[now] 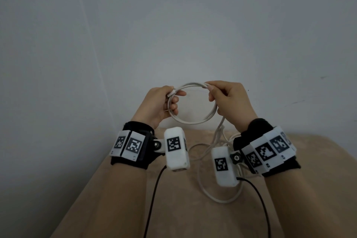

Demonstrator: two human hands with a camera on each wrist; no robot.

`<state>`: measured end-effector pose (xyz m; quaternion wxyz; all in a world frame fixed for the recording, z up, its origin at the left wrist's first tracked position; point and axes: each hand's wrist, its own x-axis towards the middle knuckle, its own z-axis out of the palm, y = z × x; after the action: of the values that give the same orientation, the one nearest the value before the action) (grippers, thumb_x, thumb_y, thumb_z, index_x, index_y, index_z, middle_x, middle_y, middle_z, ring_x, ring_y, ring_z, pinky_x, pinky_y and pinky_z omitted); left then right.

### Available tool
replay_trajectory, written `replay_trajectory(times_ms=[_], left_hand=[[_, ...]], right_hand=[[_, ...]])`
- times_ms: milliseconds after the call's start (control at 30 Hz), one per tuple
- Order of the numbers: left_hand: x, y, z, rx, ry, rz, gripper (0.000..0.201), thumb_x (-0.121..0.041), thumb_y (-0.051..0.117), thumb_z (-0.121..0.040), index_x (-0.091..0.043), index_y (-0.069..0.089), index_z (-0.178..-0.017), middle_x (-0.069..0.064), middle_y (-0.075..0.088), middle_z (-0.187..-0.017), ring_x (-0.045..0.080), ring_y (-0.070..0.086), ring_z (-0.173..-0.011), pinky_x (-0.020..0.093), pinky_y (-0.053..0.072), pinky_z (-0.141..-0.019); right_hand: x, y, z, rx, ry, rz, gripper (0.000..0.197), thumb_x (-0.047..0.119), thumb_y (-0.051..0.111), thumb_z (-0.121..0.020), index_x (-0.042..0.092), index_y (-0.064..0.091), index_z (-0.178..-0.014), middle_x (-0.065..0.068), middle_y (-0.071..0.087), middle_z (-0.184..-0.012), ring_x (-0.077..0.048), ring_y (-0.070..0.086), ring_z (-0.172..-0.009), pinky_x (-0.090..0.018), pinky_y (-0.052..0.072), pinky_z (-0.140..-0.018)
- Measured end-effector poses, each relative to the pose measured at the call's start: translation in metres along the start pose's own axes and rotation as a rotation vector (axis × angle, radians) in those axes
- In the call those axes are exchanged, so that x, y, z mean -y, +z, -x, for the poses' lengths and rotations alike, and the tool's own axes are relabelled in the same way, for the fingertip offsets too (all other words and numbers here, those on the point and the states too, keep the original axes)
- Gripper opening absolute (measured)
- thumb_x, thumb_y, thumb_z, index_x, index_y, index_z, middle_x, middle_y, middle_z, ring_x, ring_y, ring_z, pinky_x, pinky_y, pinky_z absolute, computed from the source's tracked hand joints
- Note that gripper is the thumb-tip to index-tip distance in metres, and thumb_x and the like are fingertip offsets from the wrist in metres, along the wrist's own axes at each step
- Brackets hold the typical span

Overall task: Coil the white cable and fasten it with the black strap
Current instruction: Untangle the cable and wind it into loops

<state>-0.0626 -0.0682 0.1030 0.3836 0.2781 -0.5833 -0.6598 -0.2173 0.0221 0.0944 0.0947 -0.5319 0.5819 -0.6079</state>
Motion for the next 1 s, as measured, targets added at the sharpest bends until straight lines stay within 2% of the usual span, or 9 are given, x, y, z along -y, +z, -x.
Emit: replay_trajectory(times_ms=[67,200,400,533,633,767,833,900,1000], left_hand=[[0.000,-0.001,0.001,0.008,0.002,-0.047,0.037,-0.016,0.036,-0.098,0.002,0.067,-0.089,0.001,0.047,-0.056,0.010,0.042,-0.042,0.020,0.043,-0.046],[-0.001,-0.001,0.003,0.015,0.021,-0.207,0.040,-0.026,0.041,-0.099,-0.001,0.070,-0.087,0.000,0.051,-0.059,0.011,0.044,-0.045,0.021,0.044,-0.048],[-0.003,0.008,0.010,0.119,0.056,-0.527,0.046,-0.039,0.044,-0.099,-0.007,0.067,-0.076,-0.006,0.040,-0.051,0.010,0.036,-0.044,0.022,0.033,-0.048],[-0.003,0.011,0.009,0.179,0.031,-0.639,0.047,-0.041,0.041,-0.099,-0.011,0.058,-0.068,-0.011,0.033,-0.046,0.009,0.029,-0.044,0.023,0.026,-0.049],[0.000,0.012,0.008,0.190,0.042,-0.631,0.042,-0.040,0.042,-0.099,-0.015,0.051,-0.067,-0.013,0.032,-0.045,0.007,0.025,-0.042,0.020,0.024,-0.045],[-0.002,0.010,0.007,0.121,0.138,-0.562,0.041,-0.039,0.043,-0.099,-0.017,0.048,-0.065,-0.013,0.030,-0.048,0.004,0.022,-0.040,0.016,0.020,-0.039],[-0.005,0.006,0.005,0.045,0.183,-0.502,0.042,-0.038,0.044,-0.100,-0.018,0.046,-0.063,-0.013,0.030,-0.048,0.003,0.021,-0.038,0.015,0.019,-0.037],[-0.007,-0.001,0.004,-0.060,0.219,-0.447,0.042,-0.037,0.044,-0.099,-0.018,0.045,-0.062,-0.014,0.031,-0.047,0.003,0.022,-0.038,0.016,0.019,-0.037],[-0.009,-0.011,0.002,-0.219,0.248,-0.379,0.041,-0.039,0.044,-0.099,-0.018,0.046,-0.064,-0.010,0.033,-0.052,0.002,0.024,-0.036,0.016,0.020,-0.036]], right_hand=[[0.001,-0.002,0.000,0.020,0.000,0.012,0.024,0.015,0.051,-0.096,0.026,0.070,-0.086,0.007,0.053,-0.059,-0.005,0.037,-0.045,-0.022,0.033,-0.049],[0.001,-0.003,0.001,0.089,0.001,0.034,0.021,0.016,0.052,-0.096,0.021,0.071,-0.092,0.007,0.055,-0.060,-0.003,0.038,-0.044,-0.020,0.036,-0.049],[0.003,-0.001,0.004,0.272,-0.040,0.167,0.023,0.017,0.050,-0.097,0.018,0.073,-0.097,0.008,0.056,-0.062,-0.002,0.040,-0.042,-0.012,0.034,-0.045],[0.006,0.001,0.005,0.336,-0.060,0.244,0.026,0.018,0.050,-0.097,0.015,0.072,-0.085,0.009,0.055,-0.059,-0.003,0.038,-0.040,-0.013,0.030,-0.046],[0.007,0.002,0.007,0.336,-0.054,0.229,0.029,0.020,0.051,-0.097,0.020,0.068,-0.073,0.009,0.055,-0.053,-0.004,0.036,-0.040,-0.014,0.031,-0.046],[0.011,0.001,0.008,0.250,0.085,-0.040,0.033,0.027,0.049,-0.098,0.011,0.067,-0.077,0.014,0.054,-0.046,-0.004,0.033,-0.038,-0.018,0.029,-0.041],[0.012,-0.002,0.007,0.223,0.178,-0.212,0.037,0.033,0.044,-0.100,0.008,0.069,-0.091,0.010,0.061,-0.058,-0.006,0.033,-0.040,-0.018,0.026,-0.039],[0.009,-0.007,0.005,0.212,0.202,-0.230,0.041,0.039,0.040,-0.100,0.010,0.070,-0.100,0.001,0.065,-0.073,-0.008,0.036,-0.042,-0.019,0.027,-0.040],[0.004,-0.012,0.004,0.186,0.174,-0.120,0.043,0.040,0.039,-0.100,0.012,0.071,-0.099,0.002,0.065,-0.073,-0.006,0.037,-0.043,-0.017,0.030,-0.041]])
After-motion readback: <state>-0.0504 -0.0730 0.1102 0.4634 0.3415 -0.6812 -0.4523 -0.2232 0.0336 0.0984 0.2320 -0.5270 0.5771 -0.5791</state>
